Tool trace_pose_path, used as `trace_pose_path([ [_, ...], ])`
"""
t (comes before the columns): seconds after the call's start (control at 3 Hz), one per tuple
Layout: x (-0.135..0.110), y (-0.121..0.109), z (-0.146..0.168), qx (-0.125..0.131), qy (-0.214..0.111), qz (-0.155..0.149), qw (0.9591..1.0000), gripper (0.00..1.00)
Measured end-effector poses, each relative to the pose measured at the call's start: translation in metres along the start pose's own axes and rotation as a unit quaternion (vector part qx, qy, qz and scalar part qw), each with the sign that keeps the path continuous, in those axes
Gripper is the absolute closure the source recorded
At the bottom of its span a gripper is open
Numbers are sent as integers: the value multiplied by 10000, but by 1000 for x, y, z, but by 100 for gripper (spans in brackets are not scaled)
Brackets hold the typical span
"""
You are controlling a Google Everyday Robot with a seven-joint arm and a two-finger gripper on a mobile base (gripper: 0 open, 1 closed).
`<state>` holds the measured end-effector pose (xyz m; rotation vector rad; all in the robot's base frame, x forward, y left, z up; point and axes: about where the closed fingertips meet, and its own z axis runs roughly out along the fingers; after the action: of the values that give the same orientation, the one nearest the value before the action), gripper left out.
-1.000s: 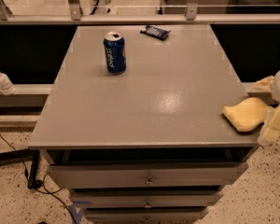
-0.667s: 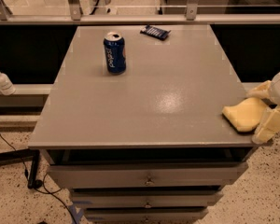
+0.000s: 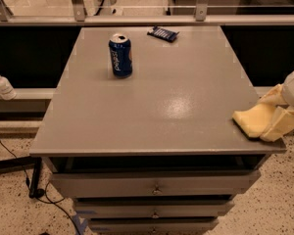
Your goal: Pick sponge
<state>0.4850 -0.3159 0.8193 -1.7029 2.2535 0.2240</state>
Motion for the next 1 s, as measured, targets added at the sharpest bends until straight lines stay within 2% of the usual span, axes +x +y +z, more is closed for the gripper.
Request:
trace_pose_path([
  [0.33, -2, 0, -4, -1, 0, 1, 10000, 88],
  [0.67, -30, -14, -33, 148, -273, 16, 9995, 100],
  [1.0, -78, -32, -84, 572, -862, 57, 9946, 100],
])
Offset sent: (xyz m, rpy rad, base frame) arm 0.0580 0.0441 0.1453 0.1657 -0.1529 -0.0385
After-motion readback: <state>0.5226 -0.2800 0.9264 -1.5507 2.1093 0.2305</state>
